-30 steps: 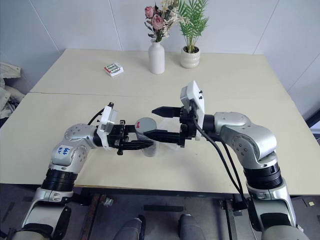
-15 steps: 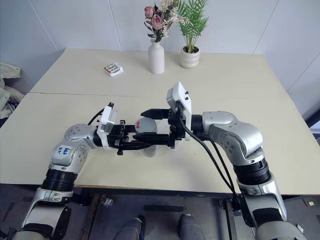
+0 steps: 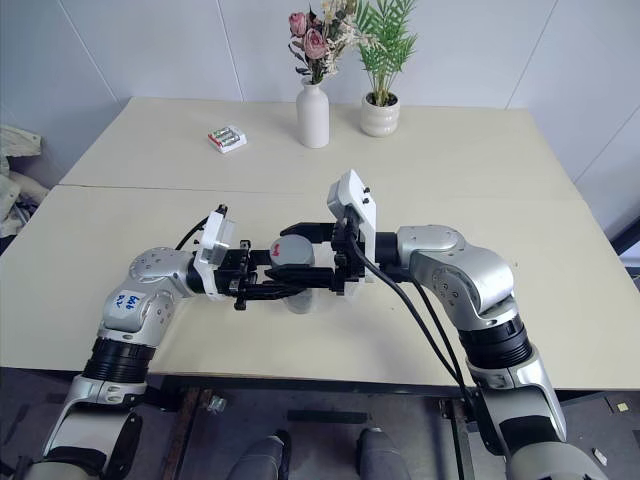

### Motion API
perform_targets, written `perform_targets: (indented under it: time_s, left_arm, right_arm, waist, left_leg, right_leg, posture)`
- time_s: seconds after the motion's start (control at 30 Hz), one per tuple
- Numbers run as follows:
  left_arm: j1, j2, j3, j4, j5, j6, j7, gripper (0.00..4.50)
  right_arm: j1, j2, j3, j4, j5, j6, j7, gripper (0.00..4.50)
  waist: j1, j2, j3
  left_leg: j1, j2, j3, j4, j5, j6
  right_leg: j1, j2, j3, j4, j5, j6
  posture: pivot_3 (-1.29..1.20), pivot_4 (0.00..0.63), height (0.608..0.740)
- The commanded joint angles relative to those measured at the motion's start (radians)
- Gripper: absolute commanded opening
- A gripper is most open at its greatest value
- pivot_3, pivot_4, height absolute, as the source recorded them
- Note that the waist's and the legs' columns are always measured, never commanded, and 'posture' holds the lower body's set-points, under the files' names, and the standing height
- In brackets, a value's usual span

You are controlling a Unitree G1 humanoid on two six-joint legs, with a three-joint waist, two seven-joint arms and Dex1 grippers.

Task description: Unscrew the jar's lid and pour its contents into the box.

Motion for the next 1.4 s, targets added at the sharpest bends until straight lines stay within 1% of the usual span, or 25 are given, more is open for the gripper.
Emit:
perform_targets:
  time_s: [0.03,0.3,0.33,0.4,0.47,0.6,0.73,0.87,0.93,1.03,1.1,1.17,1.27,1.37,1.4]
  left_arm:
    - [0.002,0.002,0.005,-0.044,-0.023,0.001,-0.004,2.04]
    - [0.000,0.004,0.006,-0.040,-0.022,-0.001,-0.007,2.04]
    - [0.002,0.006,0.005,-0.042,-0.022,0.000,-0.008,2.04]
    - [0.011,0.011,0.001,-0.047,-0.020,-0.002,-0.011,2.04]
    - [0.018,0.015,-0.002,-0.051,-0.021,-0.003,-0.013,2.04]
    - [0.025,0.022,-0.006,-0.057,-0.024,-0.003,-0.013,2.04]
    - [0.030,0.028,-0.007,-0.061,-0.025,-0.003,-0.014,2.04]
    - [0.031,0.032,-0.003,-0.061,-0.028,-0.001,-0.013,2.04]
    - [0.033,0.035,-0.001,-0.060,-0.028,-0.001,-0.015,2.04]
    - [0.038,0.042,0.012,-0.059,-0.032,-0.001,-0.009,2.04]
    - [0.040,0.042,0.025,-0.057,-0.035,-0.001,0.004,2.04]
    - [0.041,0.043,0.032,-0.055,-0.037,-0.004,0.013,2.04]
    - [0.041,0.038,0.042,-0.043,-0.034,-0.012,0.025,2.04]
    - [0.031,0.031,0.044,-0.033,-0.034,-0.016,0.035,2.04]
    - [0.029,0.030,0.044,-0.033,-0.034,-0.017,0.038,2.04]
  right_arm:
    - [-0.014,0.010,-0.017,-0.011,0.004,-0.019,0.008,2.63]
    - [-0.011,0.026,-0.039,-0.026,0.034,-0.013,0.019,2.63]
    - [-0.013,0.034,-0.050,-0.026,0.047,-0.008,0.016,2.63]
    - [-0.037,0.090,-0.126,-0.007,0.134,0.031,-0.040,2.63]
    - [-0.062,0.127,-0.184,0.013,0.185,0.060,-0.086,2.63]
    - [-0.086,0.141,-0.226,0.036,0.222,0.088,-0.123,2.63]
    - [-0.094,0.129,-0.243,0.041,0.224,0.085,-0.136,2.63]
    - [-0.076,0.018,-0.264,0.048,0.139,-0.003,-0.098,2.63]
    - [-0.058,-0.031,-0.279,0.068,0.099,-0.040,-0.100,2.63]
    - [0.052,-0.163,-0.336,0.135,-0.042,-0.187,-0.097,2.63]
    - [0.139,-0.211,-0.391,0.215,-0.107,-0.279,-0.128,2.63]
    - [0.199,-0.225,-0.413,0.272,-0.153,-0.353,-0.143,2.63]
    - [0.286,-0.202,-0.426,0.388,-0.231,-0.492,-0.172,2.63]
    - [0.324,-0.176,-0.386,0.491,-0.317,-0.642,-0.176,2.63]
    - [0.322,-0.147,-0.389,0.539,-0.324,-0.676,-0.192,2.63]
  waist:
    - [0.000,0.000,0.000]
    - [0.000,0.000,0.000]
    - [0.000,0.000,0.000]
    - [-0.001,0.000,0.000]
    - [-0.003,0.000,0.000]
    - [0.000,0.001,0.001]
    - [0.000,0.001,0.001]
    - [0.001,0.001,0.001]
    - [0.001,0.001,0.001]
    - [0.005,0.001,0.001]
    - [0.007,0.001,0.001]
    - [0.005,0.001,0.001]
    - [-0.006,0.001,0.000]
    - [-0.015,0.001,0.001]
    - [-0.019,0.001,0.001]
  left_leg:
    - [0.000,0.000,0.000,0.000,0.000,0.000]
    - [0.000,0.000,0.000,0.000,0.000,0.000]
    - [0.000,0.000,0.000,0.000,0.000,0.000]
    - [0.000,0.000,0.000,0.000,0.000,0.000]
    - [0.000,0.000,0.000,0.000,0.000,0.000]
    - [0.000,0.000,0.000,0.000,0.000,0.000]
    - [0.000,0.000,0.000,0.000,0.000,0.000]
    - [0.000,0.000,0.000,0.000,0.000,0.000]
    - [0.000,0.000,0.000,0.000,0.000,0.000]
    - [0.000,0.000,0.000,0.000,0.000,0.000]
    - [-0.001,-0.001,0.000,0.000,0.000,0.000]
    - [-0.002,-0.001,0.001,0.000,0.000,0.001]
    - [0.000,-0.001,0.004,-0.001,-0.001,0.001]
    - [0.002,0.000,0.007,-0.001,-0.001,0.001]
    - [0.003,0.000,0.009,-0.001,0.000,0.001]
  right_leg:
    - [0.000,0.000,0.000,0.000,0.000,0.000]
    - [0.000,0.000,0.000,0.000,0.000,0.000]
    - [0.000,0.000,0.000,0.000,0.000,0.000]
    - [0.000,0.000,0.000,0.000,0.000,0.000]
    - [0.000,0.000,0.000,0.001,0.000,0.000]
    - [-0.001,0.000,0.001,0.003,0.000,0.000]
    - [-0.001,0.000,0.000,0.003,0.000,0.000]
    - [-0.001,0.000,0.000,0.002,0.000,0.000]
    - [-0.001,0.000,0.000,0.002,0.000,0.000]
    - [-0.001,0.000,0.000,0.001,0.000,0.000]
    - [0.000,-0.001,0.000,-0.001,0.000,0.000]
    - [0.000,-0.001,0.001,-0.002,0.000,0.001]
    - [0.000,0.000,0.003,-0.002,0.000,0.001]
    - [-0.001,0.001,0.006,0.001,0.000,0.001]
    - [-0.001,0.001,0.008,0.002,0.000,0.001]
  posture:
    - [0.00,0.150,0.740]
    - [0.00,0.150,0.740]
    - [0.00,0.150,0.740]
    - [0.00,0.150,0.740]
    - [0.00,0.150,0.740]
    - [0.00,0.150,0.740]
    - [0.00,0.150,0.740]
    - [0.00,0.150,0.740]
    - [0.00,0.150,0.740]
    - [0.00,0.150,0.740]
    - [0.00,0.150,0.740]
    - [0.00,0.150,0.740]
    - [0.00,0.150,0.740]
    - [0.00,0.150,0.740]
    - [0.00,0.150,0.740]
